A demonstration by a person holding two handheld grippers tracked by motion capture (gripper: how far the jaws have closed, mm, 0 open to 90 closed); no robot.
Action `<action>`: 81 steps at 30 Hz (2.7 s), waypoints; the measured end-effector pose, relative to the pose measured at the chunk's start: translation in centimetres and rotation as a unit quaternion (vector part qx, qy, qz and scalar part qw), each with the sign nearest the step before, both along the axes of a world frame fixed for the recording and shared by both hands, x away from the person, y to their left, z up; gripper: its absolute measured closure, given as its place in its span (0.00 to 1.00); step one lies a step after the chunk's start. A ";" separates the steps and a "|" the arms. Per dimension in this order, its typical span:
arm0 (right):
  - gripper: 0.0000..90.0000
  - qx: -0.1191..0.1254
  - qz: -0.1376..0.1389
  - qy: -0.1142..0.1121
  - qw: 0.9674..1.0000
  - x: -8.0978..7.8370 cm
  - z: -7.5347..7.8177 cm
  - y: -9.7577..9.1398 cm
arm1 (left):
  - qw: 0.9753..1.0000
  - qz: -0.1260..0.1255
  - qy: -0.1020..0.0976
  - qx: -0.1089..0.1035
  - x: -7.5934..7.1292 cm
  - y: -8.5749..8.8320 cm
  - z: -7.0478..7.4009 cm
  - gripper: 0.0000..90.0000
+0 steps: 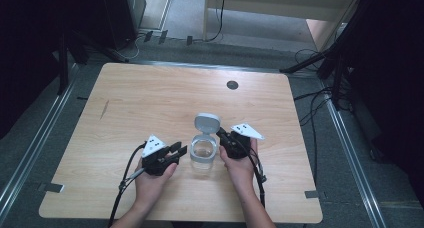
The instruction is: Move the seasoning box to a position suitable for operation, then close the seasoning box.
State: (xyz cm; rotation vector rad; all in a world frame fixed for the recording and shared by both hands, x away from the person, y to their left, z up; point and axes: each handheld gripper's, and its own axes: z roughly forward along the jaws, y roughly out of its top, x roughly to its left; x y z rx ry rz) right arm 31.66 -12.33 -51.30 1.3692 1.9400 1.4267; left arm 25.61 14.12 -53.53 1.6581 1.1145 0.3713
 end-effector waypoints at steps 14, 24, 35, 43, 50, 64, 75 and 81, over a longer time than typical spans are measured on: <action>1.00 0.001 0.016 -0.024 1.000 1.8 4.1 -2.2 | 0.990 0.137 0.011 0.044 -4.4 15.9 -1.0 0.18; 1.00 0.012 0.031 -0.031 0.999 2.0 5.5 -2.0 | 0.989 0.144 0.002 0.016 -4.3 17.5 -1.4 0.16; 0.98 0.012 0.078 -0.040 0.996 -0.2 5.9 -1.7 | 0.988 0.149 0.018 0.029 -3.9 17.2 -1.6 0.16; 0.96 0.012 0.096 -0.037 0.995 -1.8 5.5 -2.0 | 0.989 0.147 0.020 0.027 -3.8 17.2 -1.7 0.16; 0.56 0.011 0.071 -0.043 0.996 -2.3 4.7 -3.8 | 0.989 0.145 0.018 0.027 -3.8 17.1 -1.7 0.16; 0.15 -0.011 -0.011 -0.028 0.999 -3.0 3.0 -9.1 | 0.989 0.144 0.017 0.028 -3.8 17.0 -1.7 0.16; 0.15 -0.028 -0.039 -0.005 0.999 -4.1 0.8 -13.1 | 0.989 0.141 0.016 0.028 -3.8 17.0 -1.7 0.16; 0.15 -0.045 -0.058 0.012 0.997 -4.9 -0.8 -15.9 | 0.989 0.142 0.017 0.027 -3.8 17.1 -1.7 0.16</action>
